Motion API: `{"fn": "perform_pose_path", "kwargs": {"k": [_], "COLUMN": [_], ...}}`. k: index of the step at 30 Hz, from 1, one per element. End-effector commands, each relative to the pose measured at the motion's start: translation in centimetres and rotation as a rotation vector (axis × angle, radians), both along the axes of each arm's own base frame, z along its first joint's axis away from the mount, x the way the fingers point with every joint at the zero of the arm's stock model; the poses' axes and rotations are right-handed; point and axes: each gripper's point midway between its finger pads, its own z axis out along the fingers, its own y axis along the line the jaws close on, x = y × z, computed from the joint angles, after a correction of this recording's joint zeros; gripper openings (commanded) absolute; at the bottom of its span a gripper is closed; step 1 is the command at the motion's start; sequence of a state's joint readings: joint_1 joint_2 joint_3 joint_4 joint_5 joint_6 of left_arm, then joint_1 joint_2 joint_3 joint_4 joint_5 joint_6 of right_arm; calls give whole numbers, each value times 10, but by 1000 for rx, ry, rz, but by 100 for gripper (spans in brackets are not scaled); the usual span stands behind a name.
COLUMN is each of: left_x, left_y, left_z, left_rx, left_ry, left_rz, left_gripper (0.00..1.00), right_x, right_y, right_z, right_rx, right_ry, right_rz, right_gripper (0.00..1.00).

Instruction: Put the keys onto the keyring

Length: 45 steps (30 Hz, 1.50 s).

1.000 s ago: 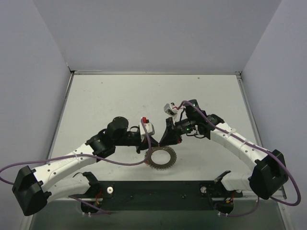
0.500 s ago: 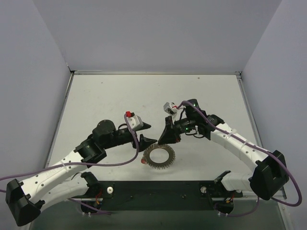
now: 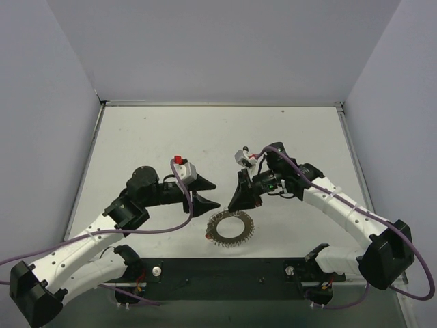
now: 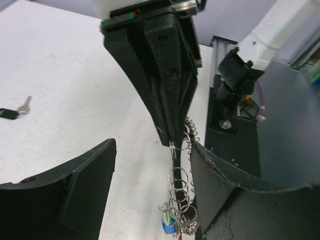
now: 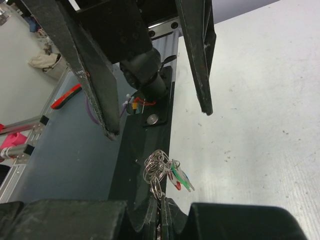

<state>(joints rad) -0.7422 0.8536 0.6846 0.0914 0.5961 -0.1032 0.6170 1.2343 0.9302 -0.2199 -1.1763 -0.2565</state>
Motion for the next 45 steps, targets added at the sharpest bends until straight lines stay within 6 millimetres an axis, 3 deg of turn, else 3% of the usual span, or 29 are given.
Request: {"fn": "perform_pose_path", "kwargs": {"k": [1, 8, 14, 33, 40, 43, 44, 45], "left_x": [-25, -35, -41, -30, -32, -30, -27, -26], "left_y": [-9, -21, -23, -40, -46, -49, -50, -50], "left_z": [21, 13, 19, -13, -19, -15, -16, -15], "left_rx": [-57, -17, -25, 68, 83, 69, 70, 70], "left_ry": [-12, 66, 72, 195, 223, 216, 214, 215], "left_rz": [-179, -316, -360, -367, -391, -383, -369, -358], "left_gripper": [68, 58, 48, 44, 29, 11, 0, 0], "right_x": [-19, -19, -20, -13, -6, -2, 0, 1], "right_y": [0, -1, -4, -5, -4, -3, -3, -3], "right_z": [43, 44, 42, 38, 32, 31, 30, 30], "right_rx": [127, 111, 91, 58, 30, 17, 13, 7], "right_ry": [-65, -62, -62, -90, -92, -99, -104, -108], "right_rz": [134, 135, 121, 77, 52, 36, 30, 22], "right_gripper": [0, 0, 0, 0, 0, 0, 0, 2]}}
